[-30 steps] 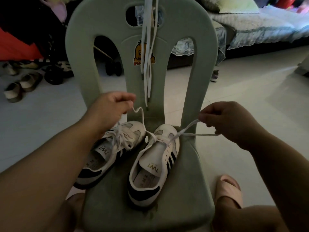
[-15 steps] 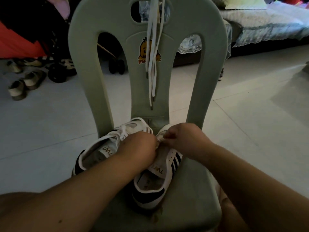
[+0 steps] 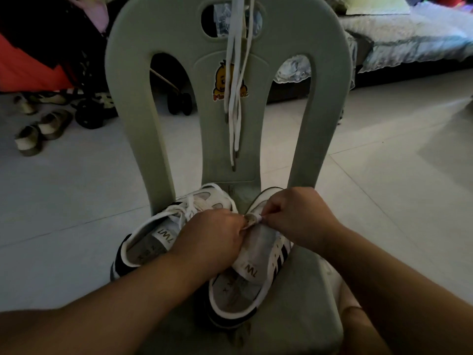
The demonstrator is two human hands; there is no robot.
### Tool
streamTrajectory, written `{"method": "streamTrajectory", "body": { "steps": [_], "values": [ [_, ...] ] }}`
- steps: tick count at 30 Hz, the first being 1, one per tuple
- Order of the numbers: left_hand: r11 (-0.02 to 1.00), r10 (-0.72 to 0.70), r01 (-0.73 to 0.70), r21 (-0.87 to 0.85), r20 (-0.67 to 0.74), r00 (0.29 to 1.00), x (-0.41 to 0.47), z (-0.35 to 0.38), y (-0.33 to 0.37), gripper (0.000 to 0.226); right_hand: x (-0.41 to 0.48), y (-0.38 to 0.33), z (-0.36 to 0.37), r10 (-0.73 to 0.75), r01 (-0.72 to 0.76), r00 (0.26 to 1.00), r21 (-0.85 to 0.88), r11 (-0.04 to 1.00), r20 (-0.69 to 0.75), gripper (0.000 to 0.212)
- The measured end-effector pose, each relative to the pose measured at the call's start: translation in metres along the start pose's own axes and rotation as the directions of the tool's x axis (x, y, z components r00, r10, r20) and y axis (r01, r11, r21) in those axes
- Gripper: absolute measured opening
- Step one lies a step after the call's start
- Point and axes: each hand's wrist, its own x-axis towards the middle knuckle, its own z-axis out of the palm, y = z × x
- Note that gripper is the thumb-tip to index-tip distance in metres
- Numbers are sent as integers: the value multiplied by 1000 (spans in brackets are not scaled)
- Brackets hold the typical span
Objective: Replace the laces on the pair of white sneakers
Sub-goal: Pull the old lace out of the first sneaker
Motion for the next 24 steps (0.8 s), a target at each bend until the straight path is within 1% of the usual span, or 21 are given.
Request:
{"method": "streamTrajectory", "body": {
  "steps": [3,5,7,9,11,12,13,14,15,16,17,18,19,20,22,23,24],
  "values": [
    [1000,13,-13,-7,-1,1000,-1,-2,3,44,-4,1,-2,34,-34,999,11,999,-19,12],
    [999,39,-40,-23,-21,999,0,-2,3,44,-7,1,-1,44,-44,999,11,999,-29,13],
    [998,54,-54,-23,-26,998,0,-3,3,42,-10,2,0,84,-81,995,54,995,-61,12],
    [996,81,-81,-25,-27,996,1,-4,2,41,-12,6,-2,196,-173,969,160,972,-148,11],
    [993,102,-103,-53,-30,994,-2,-5,3,42,-12,12,-9,358,-265,910,371,890,-208,11],
    [992,118,-120,-45,-38,992,-3,-5,4,40,-11,15,-11,403,-283,892,441,852,-205,10],
    [990,134,-136,-23,-72,988,-5,-4,5,38,-11,15,-12,400,-288,899,445,848,-179,9],
    [990,143,-144,-1,-111,983,-7,-2,5,37,-12,15,-13,350,-274,926,383,882,-143,7],
    [989,146,-146,10,-128,981,-9,-1,6,36,-14,12,-13,264,-224,959,292,930,-104,3],
    [990,142,-143,-2,-110,984,-11,0,8,34,-16,10,-12,154,-141,987,189,972,-55,12],
    [990,139,-141,-12,-93,986,-13,1,9,33,-17,8,-12,40,-40,999,99,994,0,25],
    [990,135,-137,-22,-80,988,-14,0,10,31,-16,8,-12,-53,51,997,29,998,61,34],
    [990,133,-136,-25,-80,988,-14,0,10,30,-16,6,-15,-124,128,986,-34,991,113,34],
    [990,138,-141,-25,-86,987,-13,0,10,29,-16,4,-17,-167,182,973,-87,979,160,28],
    [990,137,-139,-25,-73,988,-14,-1,12,30,-17,3,-19,-205,230,960,-117,966,189,23],
    [990,137,-139,-27,-71,988,-14,0,12,32,-17,4,-19,-211,233,963,-125,964,167,23],
    [990,138,-140,-34,-67,988,-14,0,12,33,-17,7,-16,-198,212,974,-139,967,105,23]
  ]
}}
